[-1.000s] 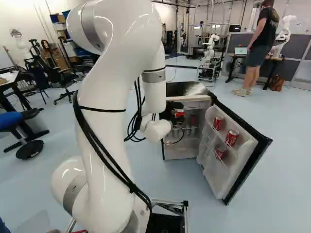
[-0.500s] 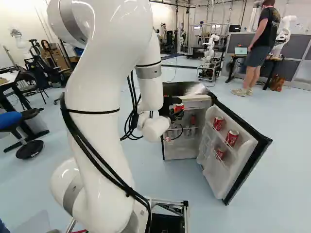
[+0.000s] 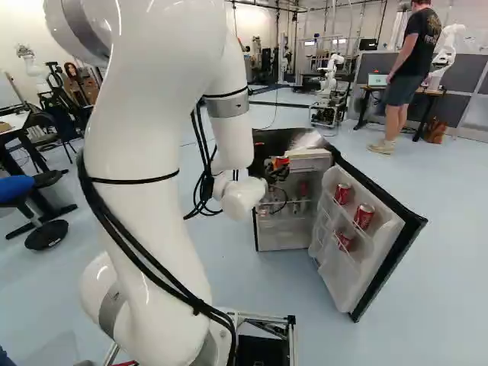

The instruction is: Grab a drink from the fridge

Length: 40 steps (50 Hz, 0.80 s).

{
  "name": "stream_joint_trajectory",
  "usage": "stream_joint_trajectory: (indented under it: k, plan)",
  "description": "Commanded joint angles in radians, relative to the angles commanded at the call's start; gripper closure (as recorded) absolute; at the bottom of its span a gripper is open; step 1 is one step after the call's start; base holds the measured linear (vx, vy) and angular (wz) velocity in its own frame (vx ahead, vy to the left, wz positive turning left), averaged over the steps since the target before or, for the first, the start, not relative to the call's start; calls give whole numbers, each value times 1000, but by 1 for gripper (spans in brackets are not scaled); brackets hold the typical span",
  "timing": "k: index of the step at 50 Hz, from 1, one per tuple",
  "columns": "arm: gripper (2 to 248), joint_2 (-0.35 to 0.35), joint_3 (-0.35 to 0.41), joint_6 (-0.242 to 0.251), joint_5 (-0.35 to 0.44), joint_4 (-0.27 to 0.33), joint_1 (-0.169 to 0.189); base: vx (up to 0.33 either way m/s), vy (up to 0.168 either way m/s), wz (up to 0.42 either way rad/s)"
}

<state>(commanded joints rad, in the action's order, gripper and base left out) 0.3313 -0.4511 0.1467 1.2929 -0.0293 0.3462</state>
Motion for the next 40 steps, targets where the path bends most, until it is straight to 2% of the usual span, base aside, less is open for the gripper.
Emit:
stream_joint_trajectory:
  k: [40]
  plan:
    - [166, -19, -60, 0, 0, 0, -32, 0, 0, 0]
